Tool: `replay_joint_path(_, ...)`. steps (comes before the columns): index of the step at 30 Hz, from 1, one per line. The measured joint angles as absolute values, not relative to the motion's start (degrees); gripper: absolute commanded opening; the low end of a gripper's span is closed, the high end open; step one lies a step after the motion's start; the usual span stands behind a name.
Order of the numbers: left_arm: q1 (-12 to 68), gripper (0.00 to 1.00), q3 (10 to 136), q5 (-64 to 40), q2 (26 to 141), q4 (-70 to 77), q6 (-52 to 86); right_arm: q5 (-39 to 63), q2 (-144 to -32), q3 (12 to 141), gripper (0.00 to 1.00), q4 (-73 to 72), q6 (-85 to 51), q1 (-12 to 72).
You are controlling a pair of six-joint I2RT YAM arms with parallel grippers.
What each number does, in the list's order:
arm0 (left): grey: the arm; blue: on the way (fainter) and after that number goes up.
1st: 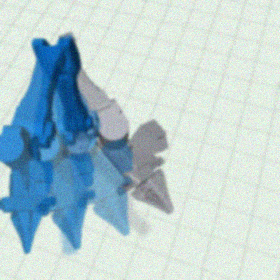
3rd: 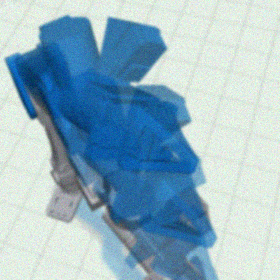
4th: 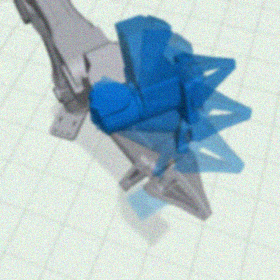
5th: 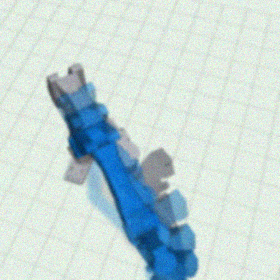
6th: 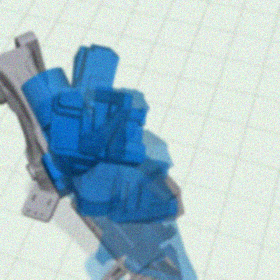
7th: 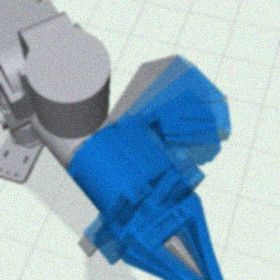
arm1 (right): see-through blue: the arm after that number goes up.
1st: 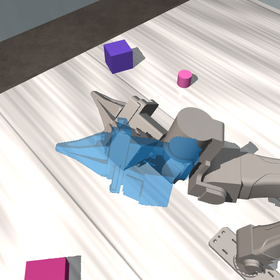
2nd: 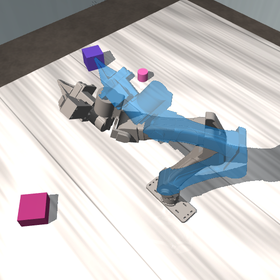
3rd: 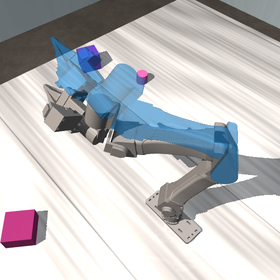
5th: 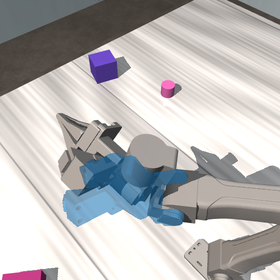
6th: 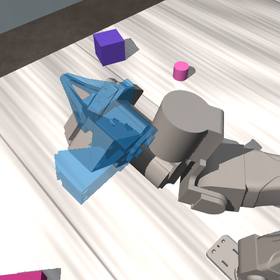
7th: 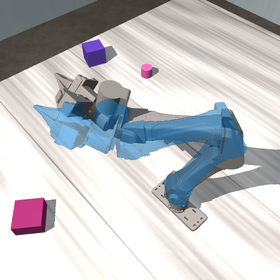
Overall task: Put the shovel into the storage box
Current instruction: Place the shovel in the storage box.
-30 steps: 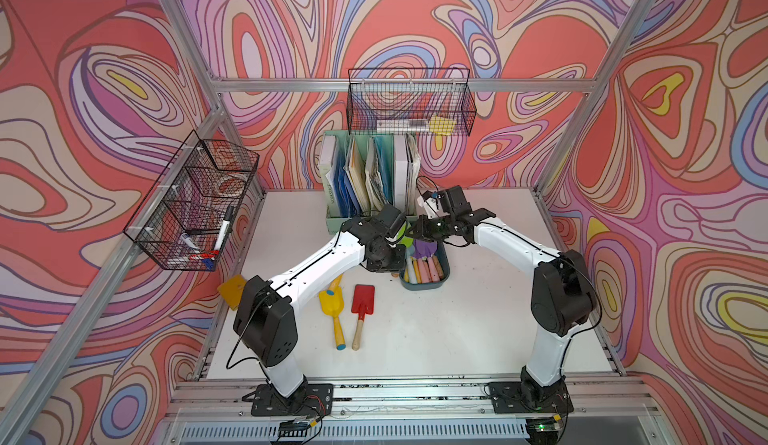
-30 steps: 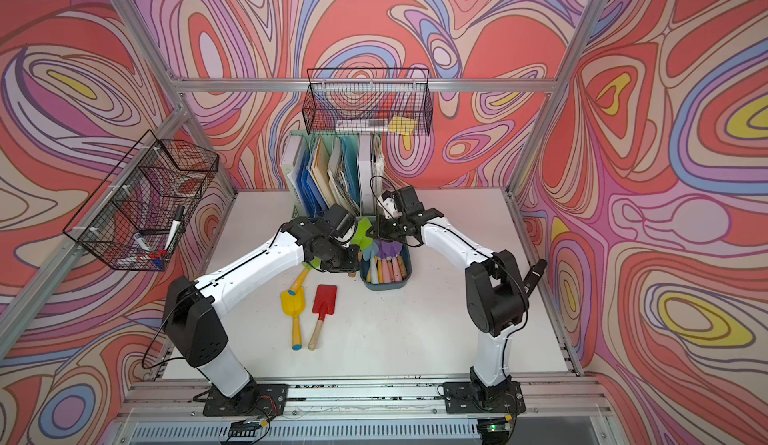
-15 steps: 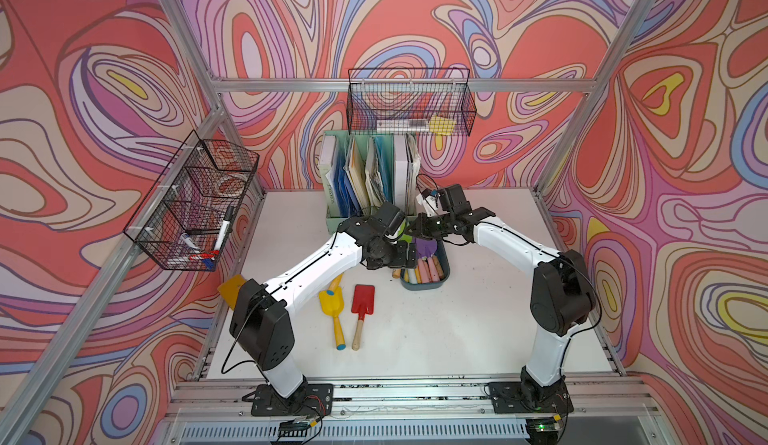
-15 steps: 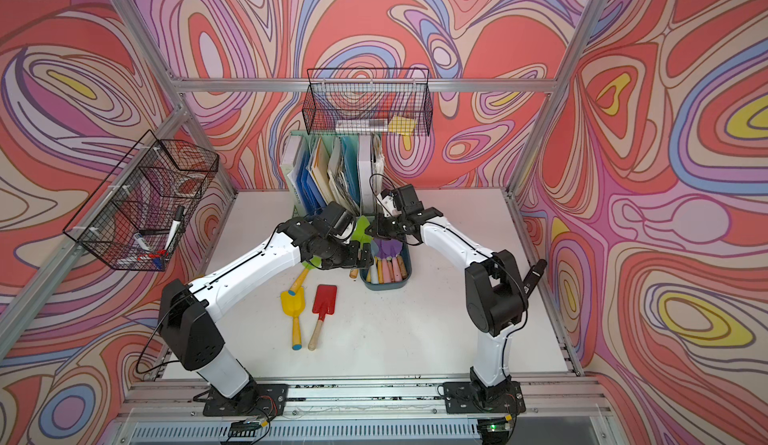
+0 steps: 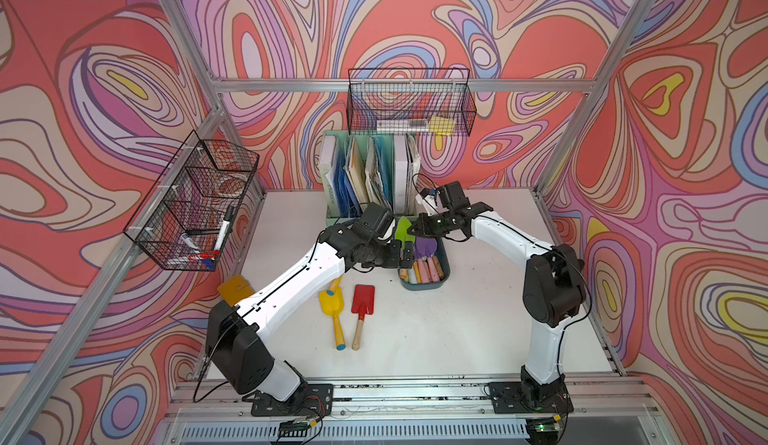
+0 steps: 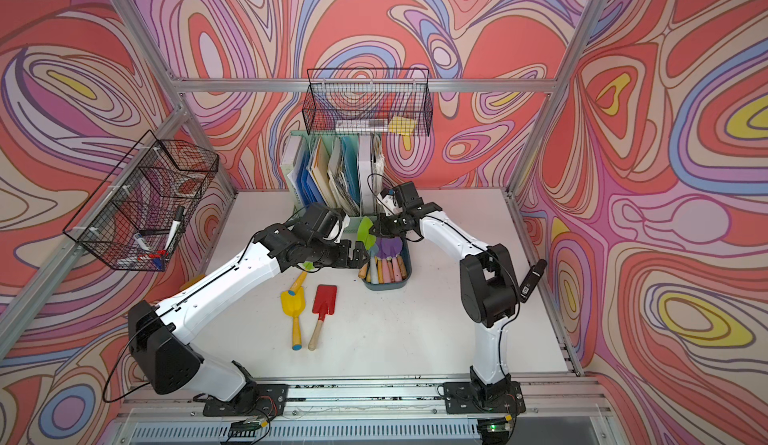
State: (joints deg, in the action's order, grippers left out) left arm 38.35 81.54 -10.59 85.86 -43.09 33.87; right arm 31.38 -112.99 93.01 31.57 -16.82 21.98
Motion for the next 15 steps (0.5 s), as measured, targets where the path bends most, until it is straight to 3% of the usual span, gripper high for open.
replay_joint_path(15, 38.35, 0.99, 79.57, -10.57, 84.25, -41.54, 33.39, 35.88, -116.05, 96.01, 0.00, 38.70, -3.53, 18.22)
